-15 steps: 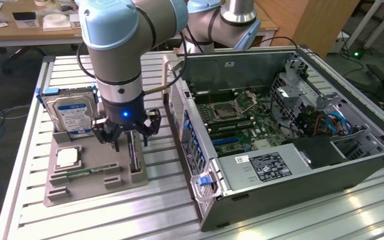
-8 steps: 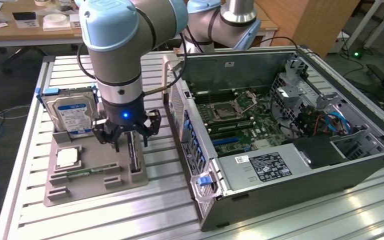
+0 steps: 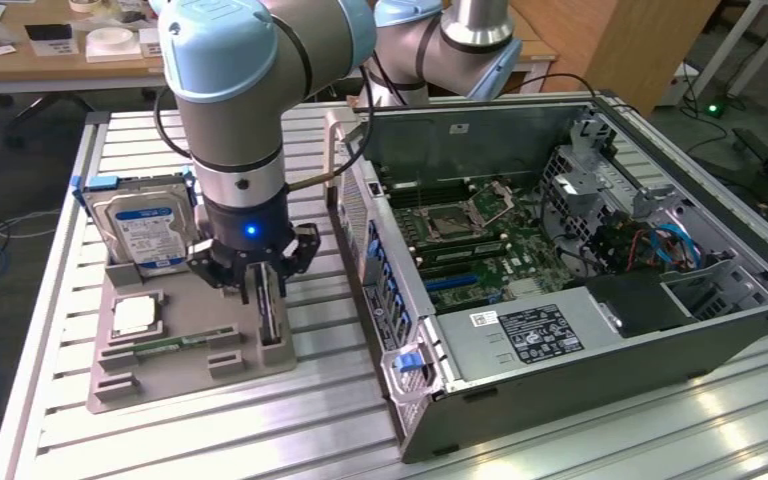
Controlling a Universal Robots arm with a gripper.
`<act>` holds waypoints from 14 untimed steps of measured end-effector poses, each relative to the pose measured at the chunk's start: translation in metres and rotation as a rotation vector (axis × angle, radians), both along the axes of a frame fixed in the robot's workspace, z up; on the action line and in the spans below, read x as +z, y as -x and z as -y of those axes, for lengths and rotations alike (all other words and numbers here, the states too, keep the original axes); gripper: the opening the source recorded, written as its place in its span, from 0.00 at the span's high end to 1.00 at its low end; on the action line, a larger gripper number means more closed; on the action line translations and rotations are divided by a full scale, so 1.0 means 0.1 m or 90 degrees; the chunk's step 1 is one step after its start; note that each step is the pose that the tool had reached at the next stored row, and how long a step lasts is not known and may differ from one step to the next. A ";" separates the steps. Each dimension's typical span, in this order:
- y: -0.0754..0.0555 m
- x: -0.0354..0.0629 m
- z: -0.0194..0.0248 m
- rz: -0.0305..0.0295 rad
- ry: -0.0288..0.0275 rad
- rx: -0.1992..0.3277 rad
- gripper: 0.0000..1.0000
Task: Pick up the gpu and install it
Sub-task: 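Pick up the gpu and move the gpu toward the slot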
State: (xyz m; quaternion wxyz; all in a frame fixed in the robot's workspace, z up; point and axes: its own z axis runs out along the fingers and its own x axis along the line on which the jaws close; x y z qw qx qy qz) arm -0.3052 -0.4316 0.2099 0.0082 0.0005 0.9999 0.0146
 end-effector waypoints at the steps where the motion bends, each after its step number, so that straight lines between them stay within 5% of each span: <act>1: 0.00 0.000 0.000 0.0000 0.0000 0.000 0.49; 6: 0.00 0.000 0.000 0.0000 0.0000 0.000 0.72; 14: 0.00 0.000 0.000 0.0000 0.0000 0.000 0.72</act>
